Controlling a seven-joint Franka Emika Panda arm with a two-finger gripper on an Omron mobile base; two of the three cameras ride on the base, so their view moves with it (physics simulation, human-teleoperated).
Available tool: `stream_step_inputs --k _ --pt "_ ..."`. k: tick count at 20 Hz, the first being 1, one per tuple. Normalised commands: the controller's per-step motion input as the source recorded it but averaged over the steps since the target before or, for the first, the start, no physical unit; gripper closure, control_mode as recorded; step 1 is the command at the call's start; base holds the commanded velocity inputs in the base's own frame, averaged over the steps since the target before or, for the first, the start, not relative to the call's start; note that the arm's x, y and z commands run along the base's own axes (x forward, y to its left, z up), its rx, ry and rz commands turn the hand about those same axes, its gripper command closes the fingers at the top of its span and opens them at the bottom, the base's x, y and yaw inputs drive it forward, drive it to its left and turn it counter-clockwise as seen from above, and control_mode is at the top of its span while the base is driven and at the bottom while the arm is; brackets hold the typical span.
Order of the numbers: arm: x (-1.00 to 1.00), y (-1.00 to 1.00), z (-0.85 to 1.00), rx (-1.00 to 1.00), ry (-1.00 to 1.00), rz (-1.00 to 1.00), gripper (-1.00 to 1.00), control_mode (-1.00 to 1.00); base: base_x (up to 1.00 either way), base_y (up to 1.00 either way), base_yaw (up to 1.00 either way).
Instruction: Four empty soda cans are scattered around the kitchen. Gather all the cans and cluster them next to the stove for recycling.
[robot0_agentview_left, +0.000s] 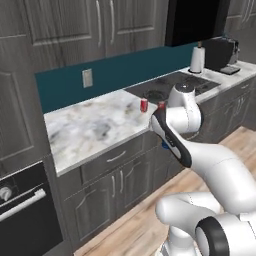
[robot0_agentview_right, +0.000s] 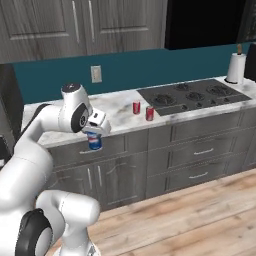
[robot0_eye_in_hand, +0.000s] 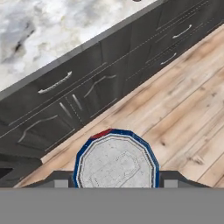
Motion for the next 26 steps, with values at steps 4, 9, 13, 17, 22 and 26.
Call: stream_step_inputs --k 4,9,13,17,22,26 --pt "0.00 0.00 0.00 0.00 0.00 0.00 1.00 1.00 0.64 -0.34 0.07" --pt "0.00 0.00 0.00 0.00 0.00 0.00 1.00 1.00 0.66 -0.29 0.06" --pt "0.00 0.00 0.00 0.00 0.00 0.00 1.00 1.00 0.63 -0.07 0.05" --pt "0.00 0.00 0.00 0.00 0.00 0.00 1.00 1.00 0.53 0.00 0.06" --pt "0.00 0.00 0.00 0.00 0.00 0.00 1.00 1.00 0.53 0.00 0.06" --pt "0.00 0.00 0.00 0.00 0.00 0.00 1.00 1.00 0.46 0.00 0.06"
